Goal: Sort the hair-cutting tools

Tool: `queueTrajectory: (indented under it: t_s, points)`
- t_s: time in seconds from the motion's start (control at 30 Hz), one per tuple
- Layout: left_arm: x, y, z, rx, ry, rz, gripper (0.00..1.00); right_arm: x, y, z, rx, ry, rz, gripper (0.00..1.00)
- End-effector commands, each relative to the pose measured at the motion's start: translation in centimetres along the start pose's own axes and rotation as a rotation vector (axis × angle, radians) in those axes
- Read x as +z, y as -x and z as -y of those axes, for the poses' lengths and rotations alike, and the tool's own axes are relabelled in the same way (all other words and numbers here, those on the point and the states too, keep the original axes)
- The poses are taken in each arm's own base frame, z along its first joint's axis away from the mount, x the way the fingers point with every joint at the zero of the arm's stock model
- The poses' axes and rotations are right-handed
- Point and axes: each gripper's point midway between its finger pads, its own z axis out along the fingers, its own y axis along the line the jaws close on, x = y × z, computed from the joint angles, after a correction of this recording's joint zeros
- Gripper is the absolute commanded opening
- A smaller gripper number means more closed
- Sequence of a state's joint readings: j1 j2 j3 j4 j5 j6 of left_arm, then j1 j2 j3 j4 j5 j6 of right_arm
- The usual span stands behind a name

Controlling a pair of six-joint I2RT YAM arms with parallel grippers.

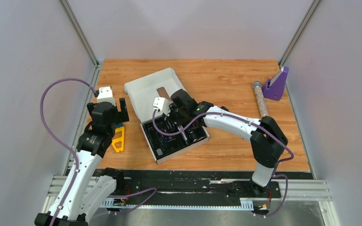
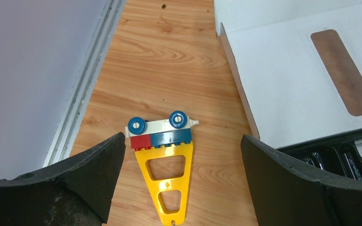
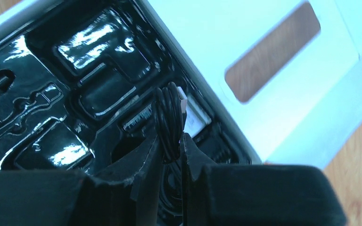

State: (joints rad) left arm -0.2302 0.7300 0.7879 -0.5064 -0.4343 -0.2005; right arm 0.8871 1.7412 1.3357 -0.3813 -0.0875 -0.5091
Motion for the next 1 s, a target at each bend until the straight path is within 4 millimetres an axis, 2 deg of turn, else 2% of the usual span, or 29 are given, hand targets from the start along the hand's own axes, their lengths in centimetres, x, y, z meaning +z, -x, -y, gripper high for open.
queueTrajectory:
  t_s: [0.0,0.27,0.43,0.73,0.9,0.97]
  points:
    - [-0.4,1.7,-1.1,-0.055,0.045,0.044,1.0,2.0,4.2,-1.9,-0.224,0.076,0.106,0.14]
    - [-0.2,1.6,-1.9,-0.07,0.081,0.035,1.0,6.1,5.0,-4.7,-0.409,0.116,0.094,0.14]
    - [-0.1,1.5,-2.2,-0.073,0.093,0.029,1.0,7.9,5.6,-5.8,-0.442,0.108,0.096,0.16]
    - [0.0,1.5,-2.0,-0.078,0.081,0.03,1.0,9.7,5.9,-5.9,-0.453,0.089,0.109,0.2]
    - [0.0,1.6,-1.9,-0.079,0.071,0.031,1.0,10.3,5.4,-5.9,-0.452,0.078,0.096,0.3]
    - [0.0,1.6,-1.8,-0.08,0.067,0.032,1.0,10.2,5.2,-5.7,-0.446,0.065,0.087,0.39]
